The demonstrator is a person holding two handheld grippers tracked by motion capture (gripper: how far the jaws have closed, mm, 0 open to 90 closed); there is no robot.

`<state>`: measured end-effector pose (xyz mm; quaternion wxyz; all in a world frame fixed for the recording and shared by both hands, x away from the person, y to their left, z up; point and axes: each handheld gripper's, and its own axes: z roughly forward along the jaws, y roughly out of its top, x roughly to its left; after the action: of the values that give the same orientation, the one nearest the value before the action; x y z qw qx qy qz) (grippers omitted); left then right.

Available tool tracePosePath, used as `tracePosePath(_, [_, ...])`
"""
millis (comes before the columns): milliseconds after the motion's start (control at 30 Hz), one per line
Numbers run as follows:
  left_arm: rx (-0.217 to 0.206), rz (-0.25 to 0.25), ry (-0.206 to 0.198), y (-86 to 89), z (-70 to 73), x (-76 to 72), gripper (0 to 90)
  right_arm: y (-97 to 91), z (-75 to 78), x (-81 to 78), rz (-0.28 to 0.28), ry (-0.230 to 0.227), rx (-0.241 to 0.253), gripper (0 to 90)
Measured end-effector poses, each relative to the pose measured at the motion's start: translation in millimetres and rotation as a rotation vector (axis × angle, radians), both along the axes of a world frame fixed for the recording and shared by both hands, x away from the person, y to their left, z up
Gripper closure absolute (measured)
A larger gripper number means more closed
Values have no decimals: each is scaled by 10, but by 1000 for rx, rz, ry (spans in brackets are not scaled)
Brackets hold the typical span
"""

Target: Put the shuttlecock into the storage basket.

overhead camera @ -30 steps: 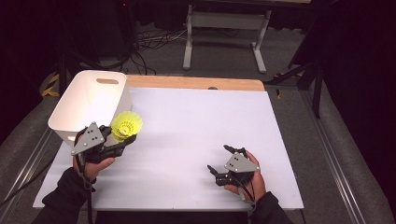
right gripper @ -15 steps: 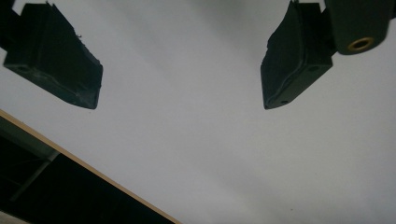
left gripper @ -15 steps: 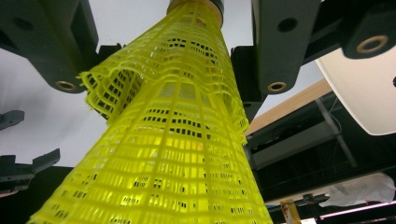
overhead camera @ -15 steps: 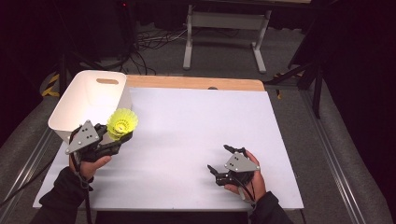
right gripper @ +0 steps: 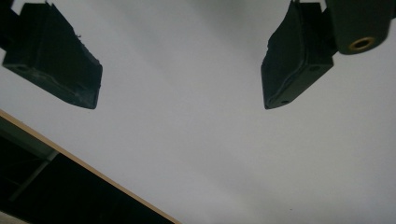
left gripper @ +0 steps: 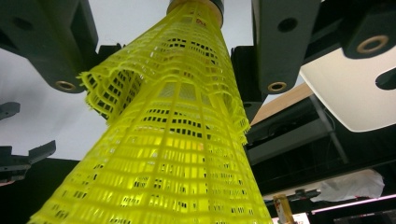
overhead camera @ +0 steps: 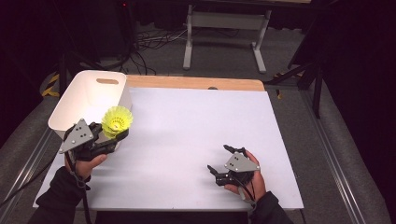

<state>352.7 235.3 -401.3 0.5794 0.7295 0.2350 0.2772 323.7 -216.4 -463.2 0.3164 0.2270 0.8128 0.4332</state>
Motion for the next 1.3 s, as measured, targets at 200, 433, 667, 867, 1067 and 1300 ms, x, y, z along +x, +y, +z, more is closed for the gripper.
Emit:
tracePosePath(200, [-6,5,-6,17,7,2,501,-5,1,2,0,0,-1,136])
tracePosePath(433, [-16,18,-14,68,36,-9,501,-5,4,1,-3,-1,2,136])
tracePosePath(667, [-20,23,-16,102,54,-13,501,-11,8,5,-5,-2,1,136])
tracePosePath(867, [-31,28,-20,123,67,-14,502,-17,9,8,-6,-2,1,135])
tracePosePath(1067, [-40,37,-23,155,87,-19,504,-21,12,10,-8,-3,4,135])
tracePosePath(1300, [-56,47,-34,207,124,-35,505,-23,13,9,-9,-3,6,135])
